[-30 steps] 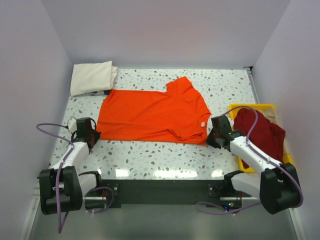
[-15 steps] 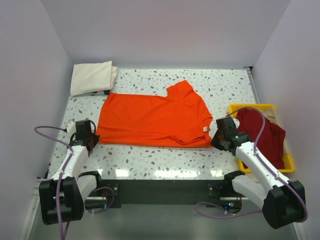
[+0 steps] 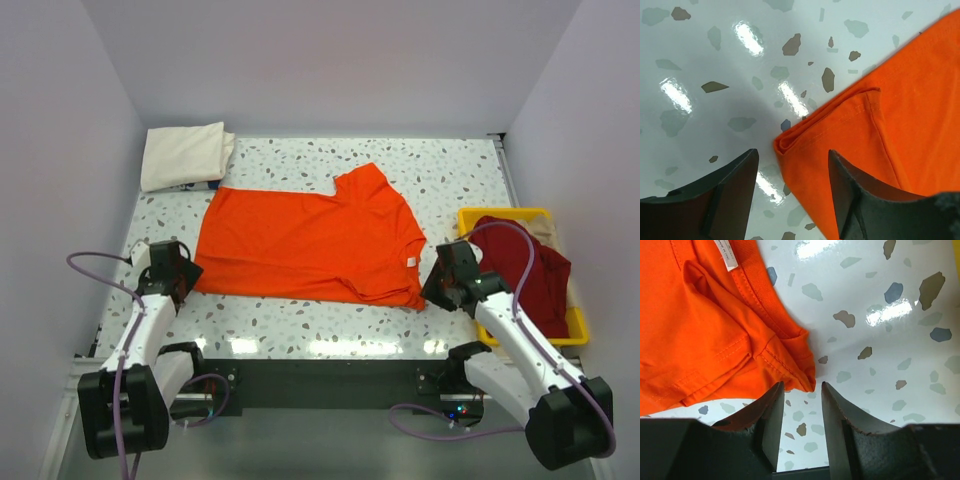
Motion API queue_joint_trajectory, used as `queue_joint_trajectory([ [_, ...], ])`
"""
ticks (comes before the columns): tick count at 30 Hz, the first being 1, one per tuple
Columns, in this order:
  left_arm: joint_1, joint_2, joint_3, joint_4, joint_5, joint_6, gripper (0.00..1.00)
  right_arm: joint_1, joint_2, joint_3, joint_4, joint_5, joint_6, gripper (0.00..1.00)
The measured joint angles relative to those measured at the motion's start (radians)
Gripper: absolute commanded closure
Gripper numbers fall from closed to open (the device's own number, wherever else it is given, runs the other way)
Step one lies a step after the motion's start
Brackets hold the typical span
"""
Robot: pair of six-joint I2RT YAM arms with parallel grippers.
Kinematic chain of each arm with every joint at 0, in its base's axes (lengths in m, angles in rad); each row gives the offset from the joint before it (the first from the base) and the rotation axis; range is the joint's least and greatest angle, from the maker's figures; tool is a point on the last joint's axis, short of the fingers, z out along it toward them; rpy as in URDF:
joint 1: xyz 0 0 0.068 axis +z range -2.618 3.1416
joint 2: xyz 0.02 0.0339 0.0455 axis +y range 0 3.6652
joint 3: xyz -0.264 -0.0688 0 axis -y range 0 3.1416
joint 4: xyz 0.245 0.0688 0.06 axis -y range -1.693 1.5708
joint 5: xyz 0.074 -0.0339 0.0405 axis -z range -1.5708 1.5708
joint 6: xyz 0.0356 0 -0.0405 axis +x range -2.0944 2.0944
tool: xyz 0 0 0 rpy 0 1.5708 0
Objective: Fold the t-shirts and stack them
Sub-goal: Fold the tshirt
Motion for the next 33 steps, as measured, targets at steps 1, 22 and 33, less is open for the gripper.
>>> queue_joint_trajectory([
  [1, 0.0, -0.009, 0.004, -0.008, 0.0, 0.005, 0.35, 0.0, 0.0, 0.001, 0.0, 0.0, -0.002, 0.6],
  [22, -0.723, 0.25, 0.241, 0.175, 0.042, 0.055, 0.34, 0.152, 0.243, 0.067, 0.274, -0.085, 0.016, 0.6],
  [33, -0.976, 0.557, 0.405, 0.348, 0.137, 0.073, 0.32, 0.151, 0.242, 0.014, 0.315, -0.062, 0.035, 0.58],
])
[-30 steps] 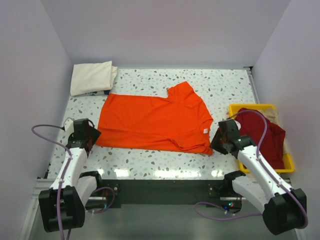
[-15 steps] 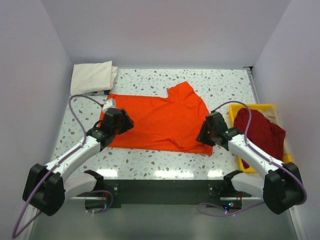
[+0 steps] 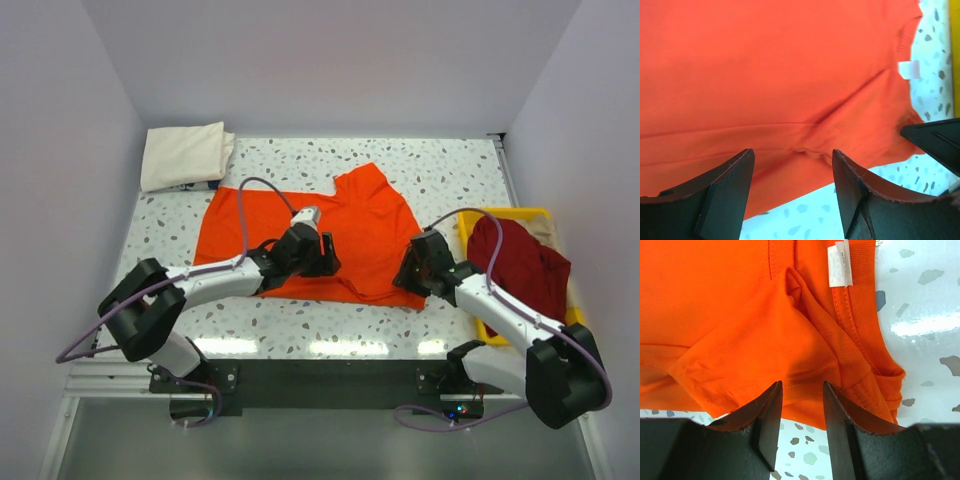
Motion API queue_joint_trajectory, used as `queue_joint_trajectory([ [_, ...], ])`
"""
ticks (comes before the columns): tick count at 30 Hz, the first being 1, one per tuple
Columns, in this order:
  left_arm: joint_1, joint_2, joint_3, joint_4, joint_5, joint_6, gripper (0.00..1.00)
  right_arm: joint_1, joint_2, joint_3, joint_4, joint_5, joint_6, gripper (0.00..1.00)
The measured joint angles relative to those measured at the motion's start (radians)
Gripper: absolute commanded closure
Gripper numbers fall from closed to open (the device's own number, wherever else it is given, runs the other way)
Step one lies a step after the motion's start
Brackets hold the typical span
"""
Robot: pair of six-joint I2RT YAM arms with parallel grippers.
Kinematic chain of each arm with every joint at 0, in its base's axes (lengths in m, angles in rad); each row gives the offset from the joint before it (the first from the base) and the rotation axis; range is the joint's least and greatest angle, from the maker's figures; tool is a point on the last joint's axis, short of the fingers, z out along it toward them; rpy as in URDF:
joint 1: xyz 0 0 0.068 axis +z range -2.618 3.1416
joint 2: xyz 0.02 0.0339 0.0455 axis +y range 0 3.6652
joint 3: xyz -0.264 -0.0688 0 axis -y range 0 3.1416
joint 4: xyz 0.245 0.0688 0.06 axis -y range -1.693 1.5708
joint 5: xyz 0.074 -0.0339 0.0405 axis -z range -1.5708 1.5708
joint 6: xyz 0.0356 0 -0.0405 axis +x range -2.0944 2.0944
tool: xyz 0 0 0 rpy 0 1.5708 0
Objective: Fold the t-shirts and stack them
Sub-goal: Fold the tshirt
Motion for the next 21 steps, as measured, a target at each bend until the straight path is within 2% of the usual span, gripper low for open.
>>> queue_joint_trajectory([
  [11, -0.093, 0.132, 0.101, 0.039, 0.05, 0.01, 0.31, 0.0, -0.079, -0.032, -0.045, 0.048, 0.0, 0.55],
  [21, -0.118, 0.145, 0.115, 0.034, 0.061, 0.019, 0.32, -0.001, -0.06, -0.058, -0.015, 0.047, 0.003, 0.58],
])
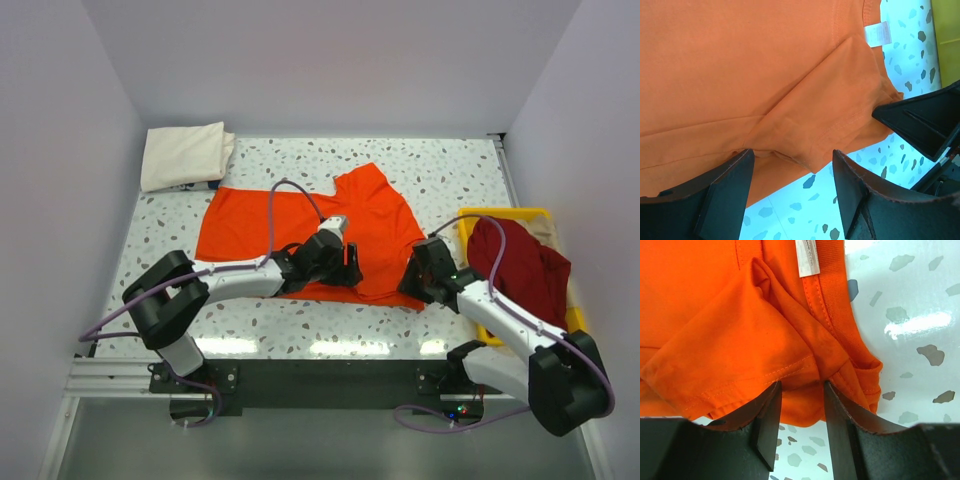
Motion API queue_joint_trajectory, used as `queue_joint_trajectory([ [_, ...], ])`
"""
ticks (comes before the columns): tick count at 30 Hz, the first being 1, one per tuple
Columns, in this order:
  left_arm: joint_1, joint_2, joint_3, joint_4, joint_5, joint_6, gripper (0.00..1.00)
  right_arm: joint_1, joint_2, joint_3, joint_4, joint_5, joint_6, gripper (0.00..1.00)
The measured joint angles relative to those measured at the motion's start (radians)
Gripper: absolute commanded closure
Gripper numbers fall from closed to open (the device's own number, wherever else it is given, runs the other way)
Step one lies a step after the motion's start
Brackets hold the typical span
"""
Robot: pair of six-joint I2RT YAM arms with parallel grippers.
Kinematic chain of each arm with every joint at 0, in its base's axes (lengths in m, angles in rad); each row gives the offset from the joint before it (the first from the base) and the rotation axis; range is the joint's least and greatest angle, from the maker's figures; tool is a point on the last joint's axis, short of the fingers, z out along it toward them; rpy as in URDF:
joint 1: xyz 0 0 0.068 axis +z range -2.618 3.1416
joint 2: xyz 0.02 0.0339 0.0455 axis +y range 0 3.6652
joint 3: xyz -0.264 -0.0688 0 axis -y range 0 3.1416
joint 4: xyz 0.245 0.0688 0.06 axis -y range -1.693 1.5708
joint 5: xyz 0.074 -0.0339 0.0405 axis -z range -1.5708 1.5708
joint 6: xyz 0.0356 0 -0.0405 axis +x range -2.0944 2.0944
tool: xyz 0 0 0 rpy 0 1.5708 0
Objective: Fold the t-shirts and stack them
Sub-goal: Fold the tshirt
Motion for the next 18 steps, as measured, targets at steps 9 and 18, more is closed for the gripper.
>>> queue_joint_trajectory([
  [9, 0.0, 0.003, 0.01, -0.012, 0.008, 0.01, 0.33, 0.0, 0.043, 0.014, 0.016, 0.001, 0.002, 0.76],
  [18, 0.048, -0.016, 0.014, -0.074, -0.01, 0.031, 0.33, 0.0, 0.057, 0.076, 0.019, 0.011, -0.006, 0.99],
])
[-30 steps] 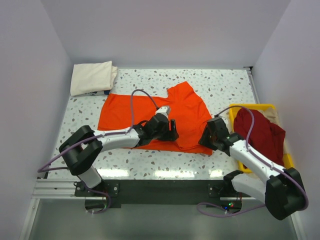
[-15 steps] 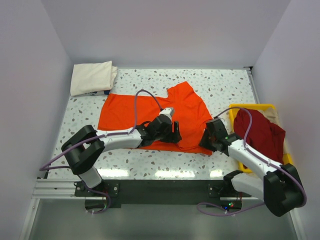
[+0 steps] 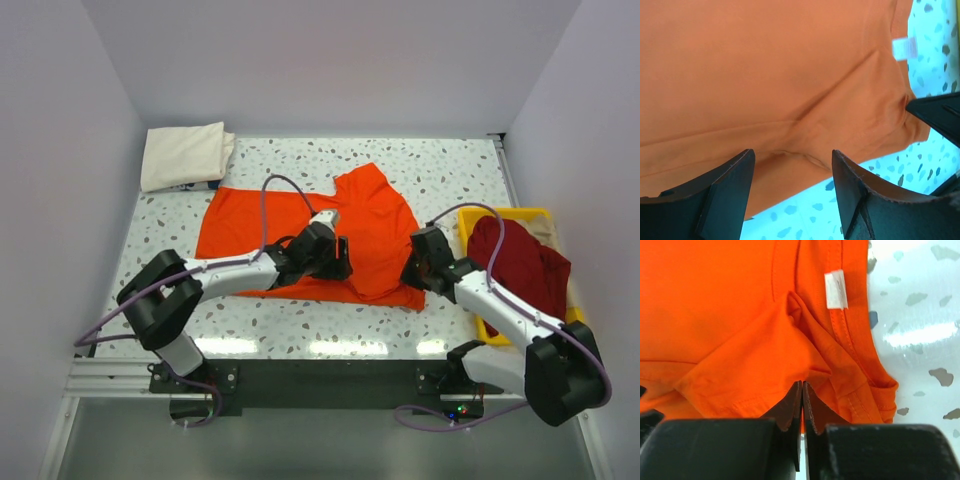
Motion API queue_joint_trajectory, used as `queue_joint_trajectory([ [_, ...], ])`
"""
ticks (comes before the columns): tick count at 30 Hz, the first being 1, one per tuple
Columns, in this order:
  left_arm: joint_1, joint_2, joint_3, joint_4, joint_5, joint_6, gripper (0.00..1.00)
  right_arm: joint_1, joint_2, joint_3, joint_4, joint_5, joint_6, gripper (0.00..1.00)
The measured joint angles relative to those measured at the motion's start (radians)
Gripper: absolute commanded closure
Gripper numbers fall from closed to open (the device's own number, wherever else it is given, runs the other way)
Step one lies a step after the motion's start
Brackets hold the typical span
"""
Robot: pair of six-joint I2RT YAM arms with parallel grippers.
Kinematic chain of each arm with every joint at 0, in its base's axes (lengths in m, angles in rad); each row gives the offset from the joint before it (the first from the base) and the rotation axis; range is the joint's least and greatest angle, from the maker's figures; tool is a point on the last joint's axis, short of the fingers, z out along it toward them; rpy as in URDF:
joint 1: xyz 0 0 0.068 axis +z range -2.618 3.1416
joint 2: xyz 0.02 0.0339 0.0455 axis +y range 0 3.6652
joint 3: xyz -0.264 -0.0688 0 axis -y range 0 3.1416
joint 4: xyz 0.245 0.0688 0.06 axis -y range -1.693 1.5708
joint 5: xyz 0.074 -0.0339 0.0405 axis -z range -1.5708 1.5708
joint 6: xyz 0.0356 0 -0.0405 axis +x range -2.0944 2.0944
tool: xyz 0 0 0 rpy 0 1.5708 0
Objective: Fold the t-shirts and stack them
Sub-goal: Fold the tshirt
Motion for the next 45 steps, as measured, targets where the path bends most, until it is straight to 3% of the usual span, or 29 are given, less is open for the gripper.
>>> queue_joint_trajectory([
  [11, 0.193, -0.131, -0.01, -0.04, -0.001, 0.047, 0.33, -0.007, 0.124, 0.128, 0.009, 0.015, -0.038, 1.0],
  [15, 0.198, -0.141, -0.018, -0.046, 0.032, 0.073, 0.32, -0.008, 0.126, 0.132, 0.008, 0.012, -0.049, 0.8],
  [16, 0.196, -0.141, -0.021, -0.045, 0.052, 0.075, 0.32, -0.008, 0.116, 0.126, 0.007, 0.011, -0.051, 0.73],
  [19, 0.162, -0.127, -0.024, -0.043, 0.087, 0.085, 0.31, -0.008, 0.053, 0.088, 0.004, 0.007, -0.055, 0.69],
  [27, -0.024, -0.011, -0.027, 0.0, 0.158, 0.063, 0.32, -0.025, -0.008, 0.005, 0.005, -0.014, -0.055, 0.69],
  [35, -0.049, 0.021, -0.018, 0.037, 0.179, 0.045, 0.34, -0.035, 0.017, -0.015, 0.006, -0.03, -0.058, 0.64],
  [45, -0.08, 0.097, 0.022, 0.049, 0.186, 0.036, 0.46, -0.053, 0.0, -0.022, 0.001, -0.029, -0.062, 0.64],
])
